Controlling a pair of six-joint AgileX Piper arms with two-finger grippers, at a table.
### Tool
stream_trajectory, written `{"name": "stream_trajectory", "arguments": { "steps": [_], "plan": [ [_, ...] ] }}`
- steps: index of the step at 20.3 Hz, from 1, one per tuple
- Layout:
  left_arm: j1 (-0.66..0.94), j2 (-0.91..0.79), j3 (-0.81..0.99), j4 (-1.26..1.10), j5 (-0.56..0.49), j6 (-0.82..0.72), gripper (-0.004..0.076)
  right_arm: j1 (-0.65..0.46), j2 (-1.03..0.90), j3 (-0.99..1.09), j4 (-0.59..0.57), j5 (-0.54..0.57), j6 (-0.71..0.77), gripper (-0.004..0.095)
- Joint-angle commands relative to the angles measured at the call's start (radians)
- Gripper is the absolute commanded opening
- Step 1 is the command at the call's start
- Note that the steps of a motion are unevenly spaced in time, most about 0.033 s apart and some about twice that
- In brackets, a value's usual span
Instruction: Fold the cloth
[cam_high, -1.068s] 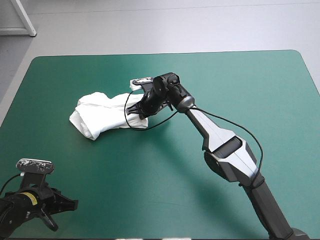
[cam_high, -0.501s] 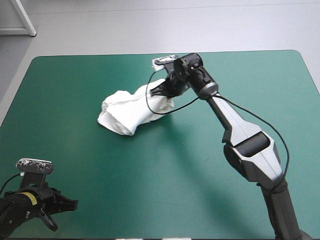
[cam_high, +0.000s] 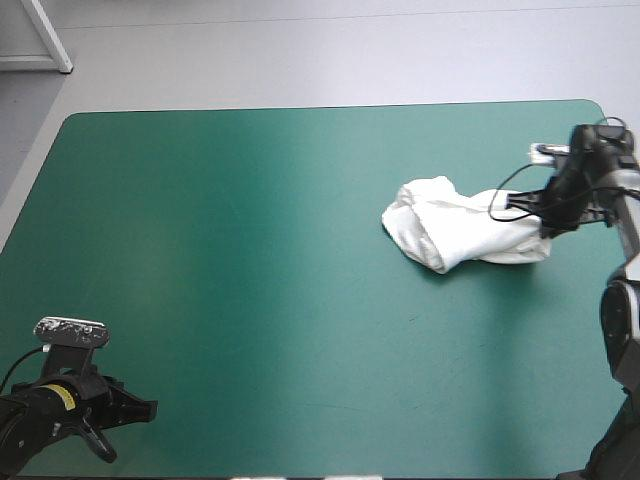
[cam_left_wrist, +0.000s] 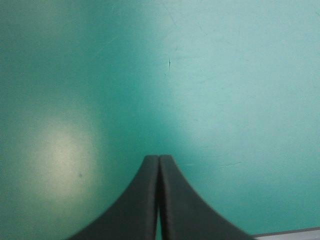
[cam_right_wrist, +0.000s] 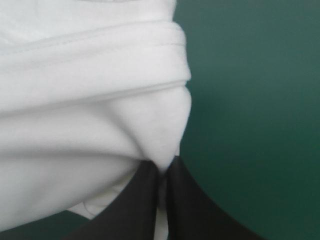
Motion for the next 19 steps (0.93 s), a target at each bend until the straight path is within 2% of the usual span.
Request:
{"name": "stream_trajectory", "arguments": {
  "steps": [1, 2, 4, 5, 6, 7, 8, 11, 13, 14, 15, 16, 17, 19],
  "plan": [
    [0.000, 0.009, -0.024, -0.031, 0.023, 0.001, -0.0009, -0.140, -0.087, 0.033, 0.153, -0.011, -0.104, -0.0017],
    [0.000, 0.009, -0.024, -0.033, 0.021, 0.001, -0.0009, -0.154, -0.085, 0.042, 0.176, -0.009, -0.104, -0.0003],
    [0.000, 0.009, -0.024, -0.033, 0.019, 0.026, -0.0009, -0.156, -0.083, 0.044, 0.149, 0.002, -0.100, 0.0203],
    [0.000, 0.009, -0.024, -0.033, 0.021, 0.026, -0.0009, -0.156, -0.090, 0.044, 0.141, 0.004, -0.097, 0.0449],
    [0.000, 0.009, -0.024, -0.033, 0.019, 0.026, -0.0009, -0.156, -0.096, 0.042, 0.141, 0.006, -0.087, 0.0602],
    [0.000, 0.009, -0.024, -0.030, 0.017, 0.026, -0.0009, -0.156, -0.111, 0.042, 0.133, 0.031, -0.050, 0.0861],
    [0.000, 0.009, -0.024, -0.025, 0.009, 0.027, -0.0009, -0.156, -0.140, 0.047, 0.119, 0.040, -0.041, 0.0941],
    [0.000, 0.009, -0.024, -0.025, -0.045, 0.027, -0.0009, -0.153, -0.273, 0.116, 0.121, 0.040, -0.041, 0.0871],
    [0.000, 0.009, -0.024, -0.025, -0.103, 0.027, -0.0009, -0.153, -0.405, 0.215, 0.144, 0.005, -0.057, 0.0676],
    [0.000, 0.009, -0.024, -0.027, -0.139, 0.027, -0.0009, -0.153, -0.489, 0.293, 0.146, -0.049, -0.060, 0.0432],
    [0.000, 0.009, -0.024, -0.027, -0.155, 0.027, -0.0009, -0.153, -0.538, 0.340, 0.153, -0.081, -0.067, 0.0293],
    [0.000, 0.009, -0.024, -0.025, -0.172, 0.027, -0.0009, -0.153, -0.627, 0.433, 0.156, -0.141, -0.074, 0.0041],
    [0.000, 0.009, -0.024, -0.025, -0.184, 0.027, -0.0009, -0.153, -0.675, 0.487, 0.156, -0.180, -0.073, -0.0012],
    [0.000, 0.009, -0.024, -0.025, -0.209, 0.027, -0.0009, -0.153, -0.772, 0.592, 0.157, -0.260, -0.073, -0.0006]
  ]
}}
